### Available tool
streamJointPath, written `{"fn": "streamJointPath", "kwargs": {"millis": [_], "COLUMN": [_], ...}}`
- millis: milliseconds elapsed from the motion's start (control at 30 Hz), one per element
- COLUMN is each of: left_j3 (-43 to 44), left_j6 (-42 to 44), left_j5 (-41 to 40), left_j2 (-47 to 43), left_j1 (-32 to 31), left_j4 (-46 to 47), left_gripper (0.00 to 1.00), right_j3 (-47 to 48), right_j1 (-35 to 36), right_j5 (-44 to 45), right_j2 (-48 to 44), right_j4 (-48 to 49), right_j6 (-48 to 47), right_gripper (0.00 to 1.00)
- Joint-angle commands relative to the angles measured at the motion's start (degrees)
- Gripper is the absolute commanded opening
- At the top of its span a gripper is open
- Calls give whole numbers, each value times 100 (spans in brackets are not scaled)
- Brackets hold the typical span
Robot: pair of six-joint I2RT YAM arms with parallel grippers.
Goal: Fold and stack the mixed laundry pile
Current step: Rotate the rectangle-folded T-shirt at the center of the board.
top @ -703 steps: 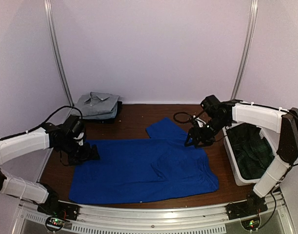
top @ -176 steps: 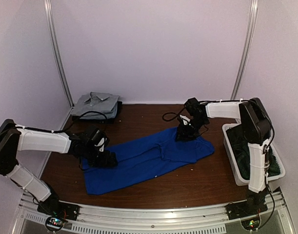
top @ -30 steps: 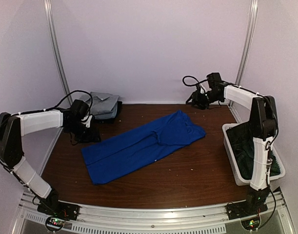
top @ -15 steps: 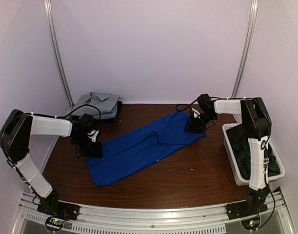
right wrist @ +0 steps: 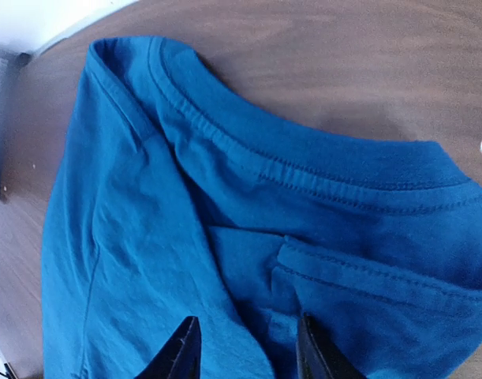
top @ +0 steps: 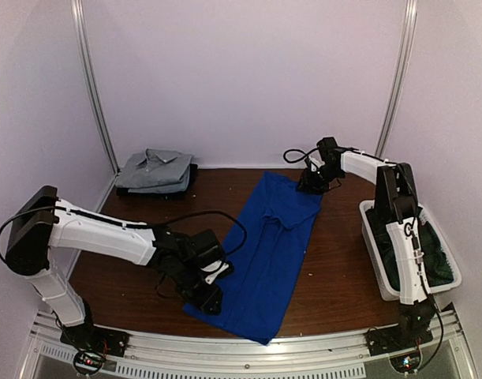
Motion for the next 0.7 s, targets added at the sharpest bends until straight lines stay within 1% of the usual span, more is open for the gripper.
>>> {"fn": "streamJointPath", "kwargs": {"millis": [0, 100, 167, 267, 367, 433, 500, 600, 667], "left_j3": [727, 1059, 1096, 1315, 1918, 2359, 2593, 2542, 2315], "left_j6": [-113, -57, -105, -95, 138, 303, 340, 314, 274], "left_j5": [301, 118, 137, 62, -69, -121, -171, -228, -206], "left_j2": [-246, -359, -289, 79, 702, 1226, 1523, 1722, 1716], "left_j1": [-46, 338, 700, 1119, 1249, 1250, 1250, 1251, 1250], "left_j4": [-567, -459, -125, 240, 362, 302, 285, 313, 387], "left_gripper": [46, 47, 47, 47, 46, 46, 44, 43, 42], "right_j3": [476, -10, -631, -1619, -2487, -2992, -3454, -3815, -3823], "right_j1": [26, 76, 145, 354, 654, 861, 1027, 1120, 1122], "right_j5": [-196, -281, -265, -305, -264, -249, -157, -65, 29], "right_j2": [-199, -803, -1326, -2046, -2518, -2705, -2773, -2678, -2478], "right_j4": [-339, -250, -76, 192, 319, 458, 587, 835, 859], "right_j6": [-79, -100, -51, 75, 219, 358, 494, 654, 626], "right_gripper": [45, 48, 48, 48, 48, 47, 46, 45, 44]}}
